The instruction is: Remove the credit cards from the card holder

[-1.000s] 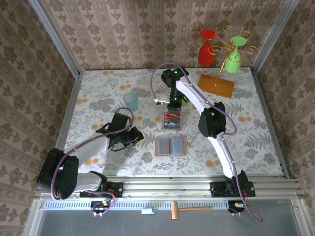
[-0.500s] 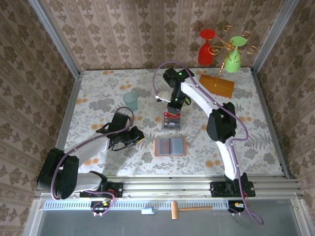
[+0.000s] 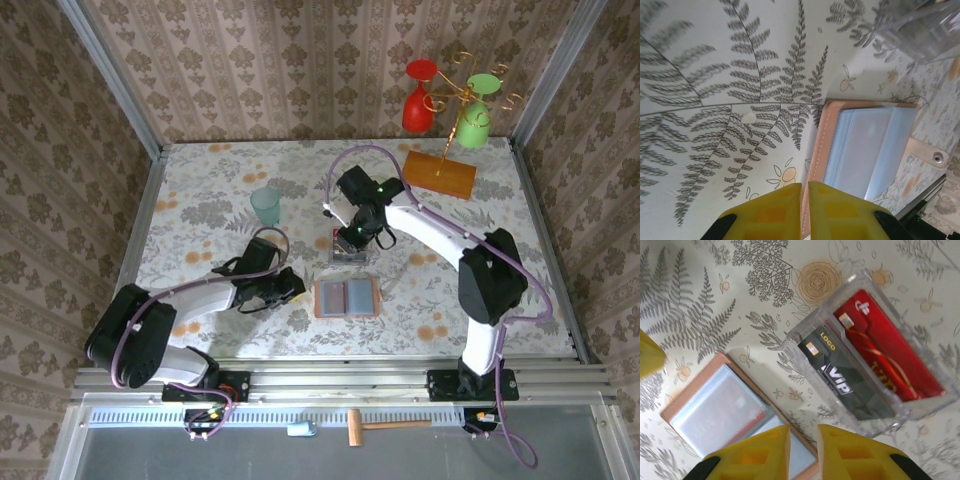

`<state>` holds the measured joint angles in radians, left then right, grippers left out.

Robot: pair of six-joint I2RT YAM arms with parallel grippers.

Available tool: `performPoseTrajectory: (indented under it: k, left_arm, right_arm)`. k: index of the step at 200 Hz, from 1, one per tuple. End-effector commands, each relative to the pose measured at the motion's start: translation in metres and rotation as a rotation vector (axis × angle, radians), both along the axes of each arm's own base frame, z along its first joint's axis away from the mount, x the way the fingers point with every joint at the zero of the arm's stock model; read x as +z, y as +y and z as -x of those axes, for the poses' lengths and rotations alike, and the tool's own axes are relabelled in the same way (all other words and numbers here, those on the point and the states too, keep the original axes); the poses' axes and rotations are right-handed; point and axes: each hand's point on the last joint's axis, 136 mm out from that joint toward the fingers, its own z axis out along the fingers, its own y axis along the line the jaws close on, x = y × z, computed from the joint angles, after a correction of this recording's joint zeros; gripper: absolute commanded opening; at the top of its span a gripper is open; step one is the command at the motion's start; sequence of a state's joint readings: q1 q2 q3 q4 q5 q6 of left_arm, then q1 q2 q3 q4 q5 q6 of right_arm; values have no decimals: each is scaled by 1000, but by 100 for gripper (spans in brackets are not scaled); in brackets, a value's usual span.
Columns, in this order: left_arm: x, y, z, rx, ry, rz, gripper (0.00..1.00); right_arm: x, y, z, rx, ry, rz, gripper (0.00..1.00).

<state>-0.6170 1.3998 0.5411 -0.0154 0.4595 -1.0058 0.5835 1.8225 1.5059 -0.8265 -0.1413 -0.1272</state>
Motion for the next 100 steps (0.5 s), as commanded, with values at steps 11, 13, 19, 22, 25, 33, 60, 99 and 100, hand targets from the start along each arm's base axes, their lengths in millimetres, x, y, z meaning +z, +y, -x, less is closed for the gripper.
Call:
performPoseTrajectory:
  k: [11, 13, 19, 22, 25, 33, 60, 99, 100]
  left_arm:
    - [2, -16, -2, -14, -4, 34, 12]
    - [1, -17, -2, -15, -3, 33, 12]
    - [0, -18, 0, -19, 1, 33, 12]
    - [0, -19, 0, -22, 0, 34, 12]
    - [-1, -20, 0, -25, 2, 33, 11]
    - [-2, -21, 1, -27, 5, 31, 11]
    - [-5, -24, 4, -30, 10, 27, 10]
    - [-7, -27, 6, -39, 18, 30, 9]
    - [-7, -27, 6, -39, 18, 30, 8]
  right_arm:
    - [7, 4, -1, -288, -1, -164, 19]
    - [7, 4, 0, -299, 3, -172, 19]
    - [5, 4, 3, -327, 18, -198, 18]
    - [5, 4, 5, -340, 24, -210, 18]
    - [4, 5, 7, -352, 33, -223, 17]
    - [2, 6, 12, -385, 52, -253, 17]
    - [-5, 8, 27, -487, 147, -325, 16]
    - [-24, 12, 50, -554, 307, -343, 13]
    - [-24, 12, 51, -555, 310, -345, 13]
